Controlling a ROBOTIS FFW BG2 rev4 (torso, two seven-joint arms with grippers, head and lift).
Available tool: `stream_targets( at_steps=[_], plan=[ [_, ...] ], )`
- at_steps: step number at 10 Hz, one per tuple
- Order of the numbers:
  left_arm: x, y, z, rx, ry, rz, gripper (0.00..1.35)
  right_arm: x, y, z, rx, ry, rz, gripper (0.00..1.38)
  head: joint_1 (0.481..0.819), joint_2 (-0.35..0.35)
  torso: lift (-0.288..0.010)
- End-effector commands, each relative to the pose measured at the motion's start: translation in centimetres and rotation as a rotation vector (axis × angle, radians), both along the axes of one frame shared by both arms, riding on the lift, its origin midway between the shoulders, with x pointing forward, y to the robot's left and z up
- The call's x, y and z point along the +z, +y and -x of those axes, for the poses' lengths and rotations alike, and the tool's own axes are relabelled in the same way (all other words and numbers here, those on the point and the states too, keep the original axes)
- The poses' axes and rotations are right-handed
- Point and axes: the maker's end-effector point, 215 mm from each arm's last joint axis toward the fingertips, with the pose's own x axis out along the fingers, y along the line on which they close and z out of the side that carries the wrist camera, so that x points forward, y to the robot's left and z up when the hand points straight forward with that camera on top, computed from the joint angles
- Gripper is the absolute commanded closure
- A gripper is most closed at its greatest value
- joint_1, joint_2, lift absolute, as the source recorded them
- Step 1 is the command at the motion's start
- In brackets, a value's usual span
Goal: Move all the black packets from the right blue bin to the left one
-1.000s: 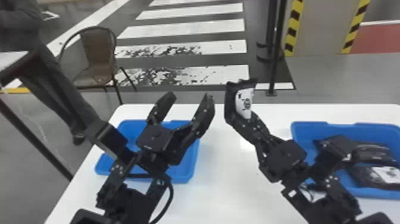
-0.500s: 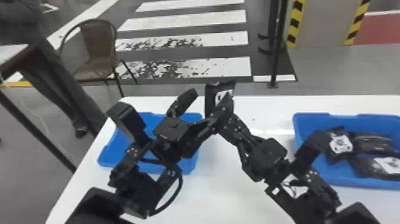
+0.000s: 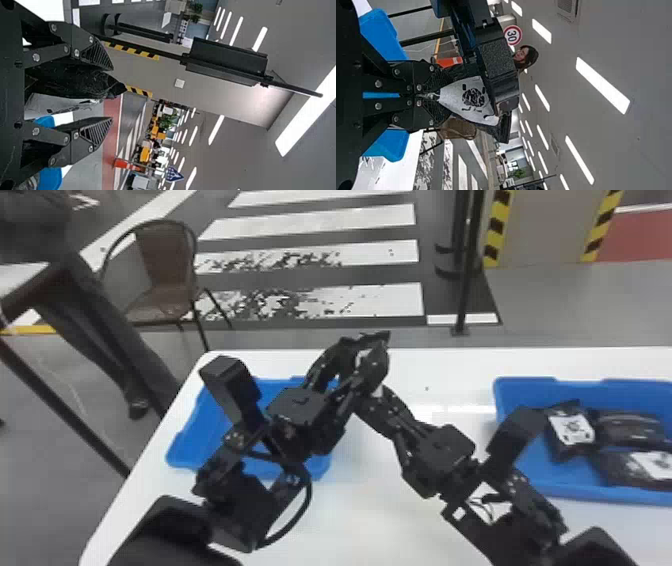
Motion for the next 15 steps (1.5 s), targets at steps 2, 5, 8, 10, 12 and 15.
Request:
stream_targets(
  at_steps=[2, 5, 8, 10, 12, 15],
  plan=[
    [-0.3, 0.1, 0.1, 0.008, 0.008, 0.004, 1.22, 0.0, 0.2, -0.1, 0.005, 0.011, -0.003, 1.13, 0.695, 0.192, -0.140],
    [0.1, 0.5, 0.0, 0.026, -0.012, -0.009, 1.22, -1.3, 0.3, -0.5, 0.013, 0.085, -0.018, 0.87, 0.695, 0.197, -0.140],
    [1.2, 4.3, -0.5, 0.136, -0.076, -0.050, 1.22, -1.9, -1.5, -1.0, -0.028, 0.106, -0.032, 0.00, 0.695, 0.210, -0.140],
    [0.1, 8.0, -0.6, 0.306, -0.087, -0.040, 1.22, -2.7, -4.3, -1.5, -0.089, 0.135, -0.055, 0.00, 0.695, 0.222, -0.140],
    [-2.2, 12.6, -1.9, 0.492, -0.126, -0.118, 1.22, -2.5, -7.6, -2.0, -0.152, 0.134, -0.070, 0.00, 0.695, 0.238, -0.140],
    [-8.4, 19.4, -5.0, 0.650, -0.105, -0.256, 0.56, -1.6, -10.0, -3.2, -0.178, 0.118, -0.050, 0.00, 0.695, 0.255, -0.140]
  ],
)
